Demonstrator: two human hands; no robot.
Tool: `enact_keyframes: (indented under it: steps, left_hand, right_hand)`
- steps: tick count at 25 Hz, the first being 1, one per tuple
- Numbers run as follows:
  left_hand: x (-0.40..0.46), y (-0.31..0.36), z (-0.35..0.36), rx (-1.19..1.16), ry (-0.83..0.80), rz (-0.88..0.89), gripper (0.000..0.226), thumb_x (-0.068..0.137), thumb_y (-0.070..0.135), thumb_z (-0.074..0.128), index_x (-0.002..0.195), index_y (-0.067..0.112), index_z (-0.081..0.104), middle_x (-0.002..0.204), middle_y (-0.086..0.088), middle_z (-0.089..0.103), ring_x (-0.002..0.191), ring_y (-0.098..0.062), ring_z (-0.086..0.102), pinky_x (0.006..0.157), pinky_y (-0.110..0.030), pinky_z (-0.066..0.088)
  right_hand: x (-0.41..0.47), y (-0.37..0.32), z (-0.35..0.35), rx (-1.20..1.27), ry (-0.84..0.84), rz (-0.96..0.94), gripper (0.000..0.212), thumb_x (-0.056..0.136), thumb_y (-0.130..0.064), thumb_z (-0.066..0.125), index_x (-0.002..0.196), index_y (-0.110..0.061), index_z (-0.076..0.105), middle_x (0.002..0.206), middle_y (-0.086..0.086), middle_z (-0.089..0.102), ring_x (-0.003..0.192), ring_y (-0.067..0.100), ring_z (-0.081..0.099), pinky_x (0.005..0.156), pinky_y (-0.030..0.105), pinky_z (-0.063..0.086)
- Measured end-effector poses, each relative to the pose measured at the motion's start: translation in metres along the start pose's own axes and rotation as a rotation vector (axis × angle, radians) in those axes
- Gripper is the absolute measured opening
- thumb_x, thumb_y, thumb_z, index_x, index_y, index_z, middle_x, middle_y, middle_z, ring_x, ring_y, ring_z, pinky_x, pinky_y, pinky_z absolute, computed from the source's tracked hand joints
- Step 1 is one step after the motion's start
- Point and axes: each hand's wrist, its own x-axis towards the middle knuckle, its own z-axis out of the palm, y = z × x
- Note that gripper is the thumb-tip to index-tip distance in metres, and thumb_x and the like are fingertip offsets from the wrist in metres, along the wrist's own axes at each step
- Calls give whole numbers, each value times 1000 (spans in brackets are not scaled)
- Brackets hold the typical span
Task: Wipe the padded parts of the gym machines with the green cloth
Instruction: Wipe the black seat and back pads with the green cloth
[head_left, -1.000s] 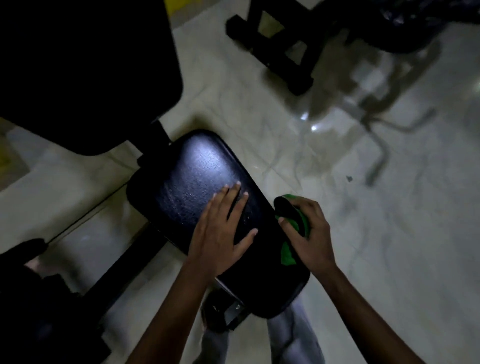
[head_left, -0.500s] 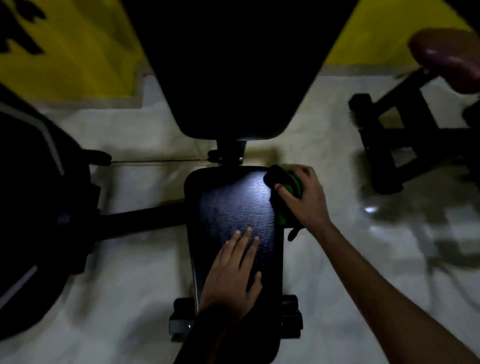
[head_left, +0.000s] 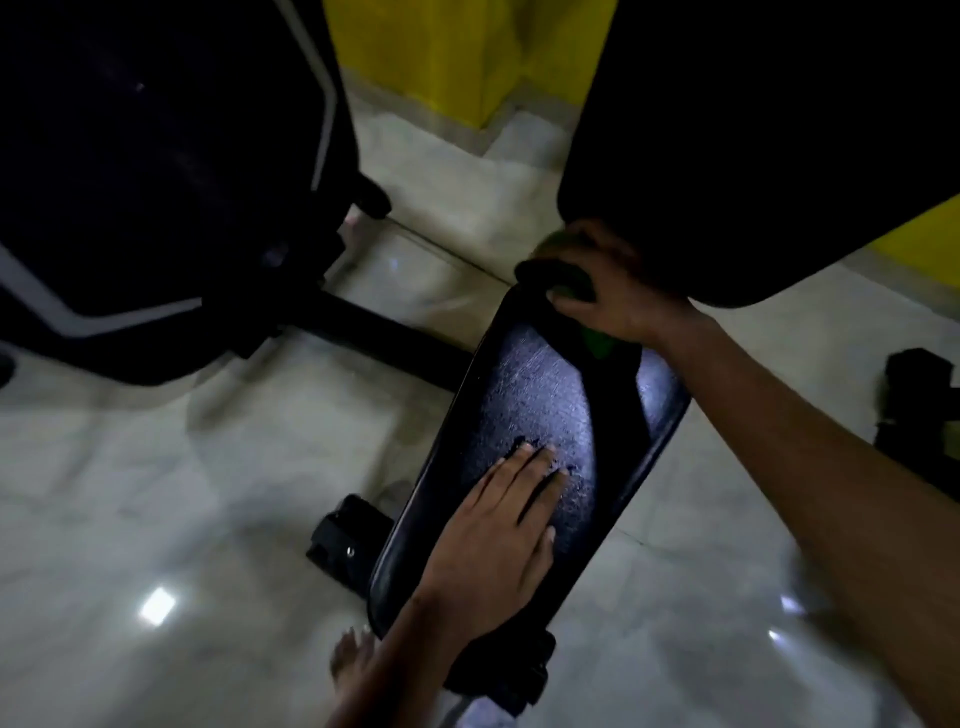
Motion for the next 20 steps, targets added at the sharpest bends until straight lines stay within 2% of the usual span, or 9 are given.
enact_keyframes:
  steps: [4, 8, 10, 12, 14, 15, 16, 18, 20]
  left_hand:
    - [-21, 16, 5, -3, 60, -168, 46, 93, 28, 42, 136, 14, 49, 148, -5, 40, 140, -20, 29, 113, -30, 22]
    - [-35, 20, 8, 40, 100, -275, 47, 94, 30, 41, 137, 14, 48, 148, -6, 41, 139, -20, 30, 114, -30, 19]
    - [-45, 15, 14, 92, 97, -237, 48, 94, 30, 41, 138, 13, 46, 147, -8, 43, 137, -21, 33, 114, -32, 20]
    - [-54, 15, 20, 105, 97, -194, 47, 92, 30, 42, 135, 12, 45, 139, -8, 51, 129, -23, 43, 110, -32, 29]
    - [-55, 15, 20, 55, 118, -195, 39, 89, 31, 44, 122, 15, 58, 119, -3, 63, 109, -20, 56, 93, -27, 42]
    - [-55, 14, 18, 10, 144, -221, 35, 87, 32, 44, 113, 18, 64, 110, -1, 66, 100, -18, 57, 84, -25, 43]
    - [-55, 12, 19, -16, 170, -228, 34, 87, 32, 44, 111, 19, 64, 108, 0, 67, 99, -17, 56, 82, -24, 43]
    - [-56, 9, 24, 28, 200, -201, 42, 92, 31, 42, 129, 15, 52, 128, -3, 59, 118, -18, 48, 98, -26, 37]
    - [-59, 5, 30, 77, 194, -171, 48, 97, 31, 40, 140, 12, 42, 146, -8, 44, 134, -22, 38, 112, -30, 26]
  right_hand:
    - [38, -52, 5, -428, -223, -283, 47, 82, -38, 60, 128, -30, 53, 133, 9, 41, 113, 36, 46, 90, 44, 37]
    - [37, -108, 14, -713, -424, -583, 47, 88, -47, 53, 132, -32, 48, 136, 7, 40, 117, 32, 46, 92, 42, 37]
    - [25, -149, 36, -663, -604, -736, 47, 90, -48, 53, 135, -34, 47, 135, 4, 42, 119, 30, 47, 94, 40, 37]
    - [2, -196, 70, -521, -800, -882, 47, 90, -46, 54, 135, -35, 47, 133, 1, 46, 117, 27, 51, 87, 36, 41]
    - [-25, -238, 108, -447, -956, -995, 47, 90, -46, 55, 136, -35, 48, 132, -3, 50, 115, 23, 54, 78, 32, 43]
    - [-33, -253, 121, -432, -1033, -1017, 48, 90, -45, 55, 136, -33, 48, 132, -3, 51, 115, 22, 54, 77, 30, 42]
    - [-36, -260, 128, -413, -1101, -996, 48, 90, -43, 56, 136, -30, 49, 133, -2, 52, 116, 22, 54, 76, 28, 41]
    - [-17, -246, 126, -349, -1171, -858, 45, 89, -37, 59, 131, -22, 56, 127, 5, 59, 113, 24, 56, 76, 25, 40]
    - [21, -209, 106, -378, -1175, -676, 37, 86, -33, 63, 120, -19, 63, 115, 9, 65, 107, 25, 61, 78, 26, 47]
